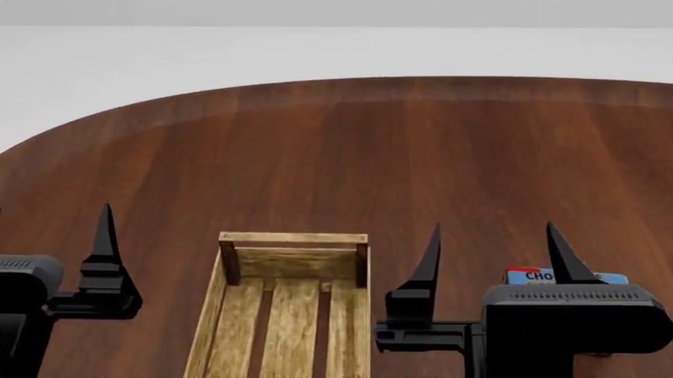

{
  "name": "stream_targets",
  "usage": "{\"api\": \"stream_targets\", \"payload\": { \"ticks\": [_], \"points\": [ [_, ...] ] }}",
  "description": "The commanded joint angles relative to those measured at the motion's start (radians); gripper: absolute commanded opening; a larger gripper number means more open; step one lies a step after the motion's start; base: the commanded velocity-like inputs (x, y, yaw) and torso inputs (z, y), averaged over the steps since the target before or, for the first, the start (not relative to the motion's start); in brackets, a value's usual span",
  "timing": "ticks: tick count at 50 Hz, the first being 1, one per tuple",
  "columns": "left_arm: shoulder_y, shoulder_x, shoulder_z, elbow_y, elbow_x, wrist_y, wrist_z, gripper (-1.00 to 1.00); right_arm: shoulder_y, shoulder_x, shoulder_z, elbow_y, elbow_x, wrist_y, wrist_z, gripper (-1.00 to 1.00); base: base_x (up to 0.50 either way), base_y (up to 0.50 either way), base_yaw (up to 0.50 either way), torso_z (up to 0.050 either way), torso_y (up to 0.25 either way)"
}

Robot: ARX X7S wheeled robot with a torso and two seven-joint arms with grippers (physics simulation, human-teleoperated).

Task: Stack the left bowl on the right bowl and place them in the tray.

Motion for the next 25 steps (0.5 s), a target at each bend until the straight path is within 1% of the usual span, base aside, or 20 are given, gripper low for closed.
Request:
{"api": "stream_targets", "payload": {
  "ticks": [1,4,6,7,9,12,14,16,17,18,19,20,21,25],
  "points": [
    [0.002,-0.004,0.002,-0.005,-0.008,0.002,-0.003,1.00,0.003,0.001,0.000,-0.004,0.006,0.016,0.012,1.00,0.00,0.00,0.00,0.000,0.000],
    [0.004,0.002,-0.009,-0.005,-0.016,0.002,-0.012,1.00,0.003,-0.002,0.008,-0.018,0.017,0.037,0.016,1.00,0.00,0.00,0.00,0.000,0.000],
    [0.000,0.003,-0.013,0.001,-0.023,-0.033,-0.024,1.00,0.003,-0.001,0.007,-0.021,0.018,0.041,0.019,1.00,0.00,0.00,0.00,0.000,0.000],
    [0.002,0.000,-0.014,-0.004,-0.031,-0.017,-0.010,1.00,0.004,-0.001,0.006,-0.022,0.017,0.046,0.020,1.00,0.00,0.00,0.00,0.000,0.000],
    [0.013,-0.009,0.005,-0.001,0.024,0.006,-0.037,1.00,0.004,0.000,0.004,-0.022,0.016,0.045,0.022,1.00,0.00,0.00,0.00,0.000,0.000],
    [0.007,-0.006,-0.029,0.021,-0.062,-0.066,-0.012,1.00,0.003,0.000,0.005,-0.018,0.018,0.039,0.024,1.00,0.00,0.00,0.00,0.000,0.000],
    [0.034,-0.001,-0.034,0.017,-0.016,0.048,-0.029,1.00,0.003,0.001,0.002,-0.016,0.017,0.039,0.025,1.00,0.00,0.00,0.00,0.000,0.000],
    [0.030,-0.017,-0.027,0.029,-0.048,-0.016,-0.007,1.00,0.002,0.002,0.002,-0.016,0.020,0.039,0.024,1.00,0.00,0.00,0.00,0.000,0.000],
    [0.032,-0.026,-0.007,0.030,-0.002,-0.014,-0.031,1.00,0.000,0.004,0.003,-0.014,0.021,0.035,0.023,1.00,0.00,0.00,0.00,0.000,0.000],
    [0.032,-0.019,-0.025,0.032,-0.040,-0.027,-0.019,1.00,-0.001,0.004,0.003,-0.014,0.021,0.034,0.023,1.00,0.00,0.00,0.00,0.000,0.000],
    [0.036,-0.024,-0.018,0.037,-0.030,-0.017,-0.017,1.00,-0.001,0.004,0.004,-0.018,0.023,0.037,0.024,1.00,0.00,0.00,0.00,0.000,-0.250],
    [0.042,-0.024,-0.010,0.036,0.011,0.003,-0.046,1.00,0.000,0.005,0.003,-0.023,0.022,0.043,0.027,1.00,0.00,0.00,0.00,0.000,-0.250],
    [0.041,-0.033,-0.002,0.037,-0.001,-0.002,-0.025,1.00,0.000,0.005,0.003,-0.024,0.022,0.044,0.028,1.00,0.00,0.00,0.00,0.000,-0.250],
    [0.041,-0.034,0.007,0.032,0.003,0.002,-0.025,1.00,-0.001,0.007,0.006,-0.025,0.026,0.049,0.030,1.00,0.00,0.00,0.00,0.000,-0.250]
  ]
}}
